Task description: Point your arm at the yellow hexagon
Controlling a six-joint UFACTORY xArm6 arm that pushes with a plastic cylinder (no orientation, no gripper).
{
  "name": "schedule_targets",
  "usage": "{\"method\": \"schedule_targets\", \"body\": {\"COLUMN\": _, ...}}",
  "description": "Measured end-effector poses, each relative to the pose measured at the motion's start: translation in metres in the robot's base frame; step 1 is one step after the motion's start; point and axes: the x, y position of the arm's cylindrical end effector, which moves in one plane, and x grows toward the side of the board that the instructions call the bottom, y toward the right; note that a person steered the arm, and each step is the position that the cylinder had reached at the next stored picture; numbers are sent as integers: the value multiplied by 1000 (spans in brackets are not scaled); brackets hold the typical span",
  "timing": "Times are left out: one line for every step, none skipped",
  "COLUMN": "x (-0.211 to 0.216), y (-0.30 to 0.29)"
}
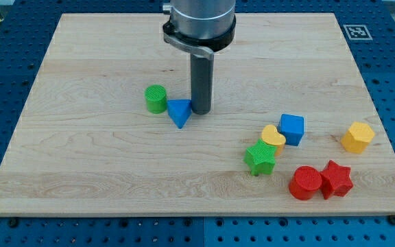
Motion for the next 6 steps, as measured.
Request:
{"method": "schedule_targets", "body": {"x": 3, "y": -15}}
{"method": "schedule_targets", "body": {"x": 3, "y": -26}}
{"method": "schedule_targets", "body": {"x": 2, "y": 16}}
{"method": "schedule_targets", "body": {"x": -8, "y": 83}}
{"method": "schedule_targets", "body": {"x": -12, "y": 155}}
{"method": "schedule_targets", "body": {"x": -9, "y": 227}}
